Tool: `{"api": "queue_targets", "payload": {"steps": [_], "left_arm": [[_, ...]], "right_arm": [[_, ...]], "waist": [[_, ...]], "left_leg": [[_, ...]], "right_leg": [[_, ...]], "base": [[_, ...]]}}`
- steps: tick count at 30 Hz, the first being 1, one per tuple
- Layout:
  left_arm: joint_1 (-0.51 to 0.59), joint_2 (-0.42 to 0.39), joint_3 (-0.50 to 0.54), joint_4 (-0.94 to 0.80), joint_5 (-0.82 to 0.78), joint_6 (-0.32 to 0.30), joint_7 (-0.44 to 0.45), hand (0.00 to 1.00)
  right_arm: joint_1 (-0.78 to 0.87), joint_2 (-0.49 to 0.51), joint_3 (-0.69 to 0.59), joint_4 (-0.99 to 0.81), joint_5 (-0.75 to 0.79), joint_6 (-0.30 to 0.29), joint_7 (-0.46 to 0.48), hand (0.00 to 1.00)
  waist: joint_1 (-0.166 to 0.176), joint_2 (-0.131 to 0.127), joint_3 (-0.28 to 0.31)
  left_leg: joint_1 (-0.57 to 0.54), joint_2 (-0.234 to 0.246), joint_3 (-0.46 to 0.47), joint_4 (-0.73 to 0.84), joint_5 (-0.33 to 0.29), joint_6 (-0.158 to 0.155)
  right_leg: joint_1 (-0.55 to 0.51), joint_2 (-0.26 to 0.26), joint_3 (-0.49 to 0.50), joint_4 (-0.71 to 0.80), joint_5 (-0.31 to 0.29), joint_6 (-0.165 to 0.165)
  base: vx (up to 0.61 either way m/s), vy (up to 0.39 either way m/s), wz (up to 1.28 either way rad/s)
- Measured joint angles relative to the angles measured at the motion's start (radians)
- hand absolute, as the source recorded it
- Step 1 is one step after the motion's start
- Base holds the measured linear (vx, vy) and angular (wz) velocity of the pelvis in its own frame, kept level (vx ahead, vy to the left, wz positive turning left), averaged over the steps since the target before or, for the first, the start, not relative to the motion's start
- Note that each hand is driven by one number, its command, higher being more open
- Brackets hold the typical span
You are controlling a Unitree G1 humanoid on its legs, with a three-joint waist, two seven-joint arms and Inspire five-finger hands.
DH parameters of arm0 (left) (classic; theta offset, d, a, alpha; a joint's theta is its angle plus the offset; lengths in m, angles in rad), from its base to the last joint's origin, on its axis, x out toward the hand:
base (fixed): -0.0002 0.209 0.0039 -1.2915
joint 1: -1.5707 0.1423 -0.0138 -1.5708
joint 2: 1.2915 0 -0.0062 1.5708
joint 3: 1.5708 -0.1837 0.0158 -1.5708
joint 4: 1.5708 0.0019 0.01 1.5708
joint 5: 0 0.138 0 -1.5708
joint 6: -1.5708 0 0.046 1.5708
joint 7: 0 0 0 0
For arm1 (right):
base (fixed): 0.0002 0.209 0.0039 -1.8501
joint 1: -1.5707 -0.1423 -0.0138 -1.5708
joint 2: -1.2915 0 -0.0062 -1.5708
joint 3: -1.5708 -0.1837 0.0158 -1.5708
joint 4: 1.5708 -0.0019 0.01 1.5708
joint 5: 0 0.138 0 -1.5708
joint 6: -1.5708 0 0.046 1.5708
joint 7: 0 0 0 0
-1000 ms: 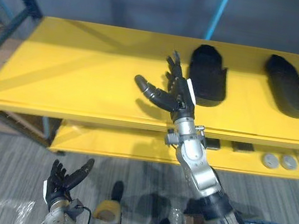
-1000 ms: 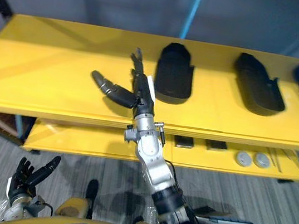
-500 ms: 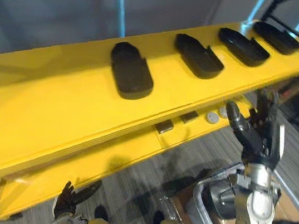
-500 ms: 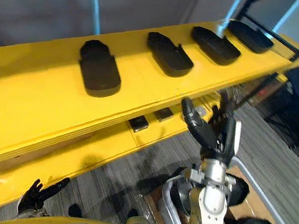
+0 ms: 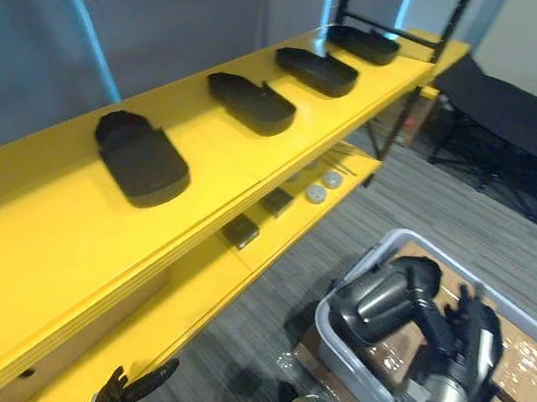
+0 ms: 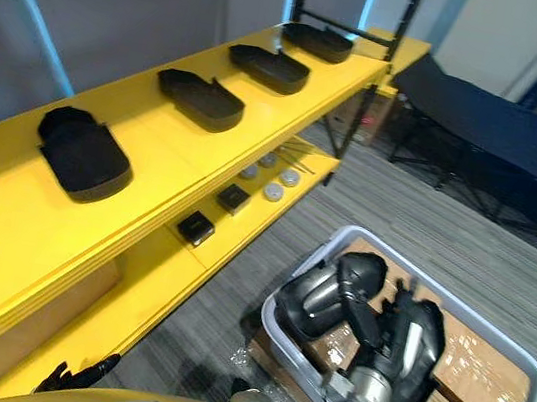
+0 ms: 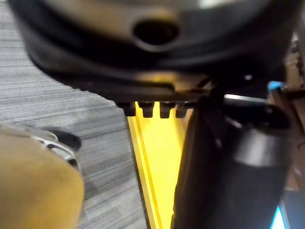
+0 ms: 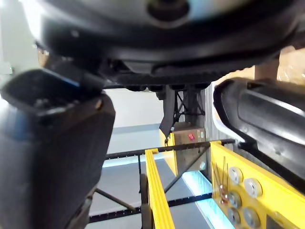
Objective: Walk over and take three plastic housings, then place them on the shelf
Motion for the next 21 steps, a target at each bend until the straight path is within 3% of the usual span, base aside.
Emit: {"api": "queue_targets", "payload": {"steps": [4, 9, 12, 14, 15, 16, 18, 21], "left_arm": [[-0.001, -0.018, -0.002, -0.034, -0.013, -0.007, -0.002, 1.00], [-0.040, -0.032, -0.014, -0.074, -0.004, -0.016, -0.012, 1.00], [-0.066, -0.039, -0.035, -0.116, 0.057, -0.016, -0.038, 1.00], [-0.060, -0.040, -0.042, -0.161, 0.072, -0.021, -0.051, 1.00], [-0.051, -0.041, -0.042, -0.181, 0.073, -0.022, -0.050, 1.00], [-0.045, -0.044, -0.040, -0.188, 0.069, -0.022, -0.038, 1.00], [-0.045, -0.038, -0.039, -0.189, 0.065, -0.020, -0.025, 1.00], [-0.050, -0.011, -0.044, -0.187, 0.060, 0.013, -0.009, 1.00]], "right_arm": [[-0.073, 0.000, 0.049, 0.028, -0.008, 0.004, -0.021, 1.00], [-0.093, 0.004, 0.051, 0.025, -0.008, 0.010, -0.074, 1.00], [-0.053, 0.025, 0.047, 0.006, -0.006, 0.009, -0.090, 1.00], [-0.004, 0.047, 0.048, -0.020, 0.004, 0.009, -0.052, 1.00], [0.027, 0.056, 0.049, -0.036, 0.003, 0.007, -0.021, 1.00], [0.051, 0.056, 0.056, -0.040, 0.003, 0.004, 0.005, 1.00], [0.056, 0.055, 0.076, -0.040, 0.004, 0.004, 0.017, 1.00], [0.004, 0.048, 0.141, -0.016, 0.001, 0.001, 0.007, 1.00]], "waist": [[0.030, 0.025, 0.002], [0.051, 0.028, 0.039], [0.043, 0.021, 0.075], [0.040, 0.005, 0.104], [0.035, 0.001, 0.107], [0.028, 0.012, 0.108], [0.027, 0.001, 0.109], [0.056, -0.005, 0.103]], "left_leg": [[-0.047, 0.020, 0.015, 0.091, -0.057, 0.017], [-0.091, 0.027, -0.049, 0.208, -0.088, 0.048], [-0.068, 0.018, -0.050, 0.242, -0.111, 0.062], [-0.028, 0.015, -0.004, 0.239, -0.126, 0.062], [-0.020, 0.015, 0.027, 0.234, -0.135, 0.077], [-0.014, 0.022, 0.067, 0.199, -0.140, 0.086], [-0.014, 0.033, 0.112, 0.185, -0.127, 0.095], [-0.032, 0.069, 0.180, 0.151, -0.083, 0.090]], "right_leg": [[-0.036, 0.010, -0.014, 0.030, -0.009, 0.011], [-0.096, 0.030, -0.055, 0.173, -0.024, 0.023], [-0.135, 0.036, -0.089, 0.290, -0.038, 0.042], [-0.138, 0.021, -0.134, 0.320, -0.040, 0.048], [-0.137, 0.008, -0.174, 0.292, -0.026, 0.053], [-0.137, -0.003, -0.206, 0.266, -0.021, 0.042], [-0.160, -0.035, -0.279, 0.368, -0.051, 0.006], [-0.150, -0.130, -0.364, 0.515, -0.092, -0.037]], "base": [[0.06, 0.072, -0.16], [0.08, 0.058, -0.16], [-0.04, 0.063, -0.41], [-0.12, 0.051, -0.72], [-0.20, 0.054, -0.82], [-0.25, 0.073, -0.89], [-0.20, 0.048, -0.76], [-0.14, -0.046, -0.75]]}}
